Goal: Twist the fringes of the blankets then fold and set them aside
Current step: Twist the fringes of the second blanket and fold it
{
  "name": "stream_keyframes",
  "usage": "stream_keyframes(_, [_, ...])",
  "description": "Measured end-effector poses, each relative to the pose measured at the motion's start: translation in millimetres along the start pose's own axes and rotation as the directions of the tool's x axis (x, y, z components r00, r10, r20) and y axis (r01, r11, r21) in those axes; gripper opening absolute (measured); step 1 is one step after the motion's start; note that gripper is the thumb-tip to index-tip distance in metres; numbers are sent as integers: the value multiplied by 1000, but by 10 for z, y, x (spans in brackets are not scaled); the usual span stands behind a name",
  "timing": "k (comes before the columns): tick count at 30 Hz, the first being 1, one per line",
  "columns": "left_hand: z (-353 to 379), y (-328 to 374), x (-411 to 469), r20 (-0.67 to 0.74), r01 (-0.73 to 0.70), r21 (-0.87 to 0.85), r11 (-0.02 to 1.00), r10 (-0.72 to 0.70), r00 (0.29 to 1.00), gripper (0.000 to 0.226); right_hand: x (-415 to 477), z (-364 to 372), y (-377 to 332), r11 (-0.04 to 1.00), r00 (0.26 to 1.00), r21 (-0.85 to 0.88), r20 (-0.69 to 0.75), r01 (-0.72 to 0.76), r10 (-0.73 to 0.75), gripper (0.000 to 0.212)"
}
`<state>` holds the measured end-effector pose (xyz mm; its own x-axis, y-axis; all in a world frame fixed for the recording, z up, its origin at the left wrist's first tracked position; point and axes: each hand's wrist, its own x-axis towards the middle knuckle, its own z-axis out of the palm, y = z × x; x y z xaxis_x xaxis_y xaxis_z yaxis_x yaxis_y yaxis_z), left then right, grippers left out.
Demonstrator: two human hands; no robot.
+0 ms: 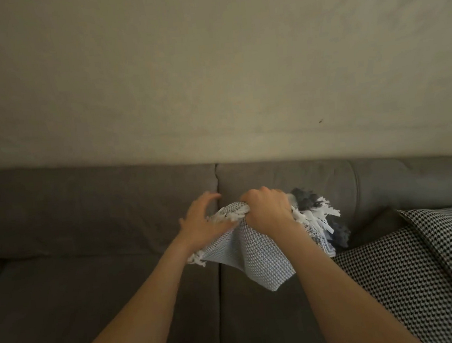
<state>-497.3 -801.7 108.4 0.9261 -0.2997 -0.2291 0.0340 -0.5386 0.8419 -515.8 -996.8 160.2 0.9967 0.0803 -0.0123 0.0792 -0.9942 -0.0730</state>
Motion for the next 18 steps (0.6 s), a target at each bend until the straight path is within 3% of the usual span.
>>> stream_keyframes(2, [197,65,9,99,-139,252,958,118,988,98,13,-52,-44,1000,1000,-16,9,24,-24,26])
stream_keyframes(6, [419,38,59,-78,-215,268,939,243,967,65,9,-121,-26,998,998,-33,-20,58,-59,21])
stream_keyframes(11, [335,140,62,-93,-102,448,888,159,983,31,-7,-84,11,997,997,-52,-51,61,-63,31])
stream_keyframes(14, [270,165,78,-72,-76,494,866,128,989,24,-10,-85,-52,994,994,-77,-62,79,-84,23])
stream_keyframes(16, [210,197,89,-48,-97,525,846,144,988,24,-7,-76,-33,994,988,-75,-126,83,-92,14])
stream_keyframes(18, [122,281,105,-37,-133,569,811,187,982,25,-14,-15,41,996,961,-45,-261,78,-87,27])
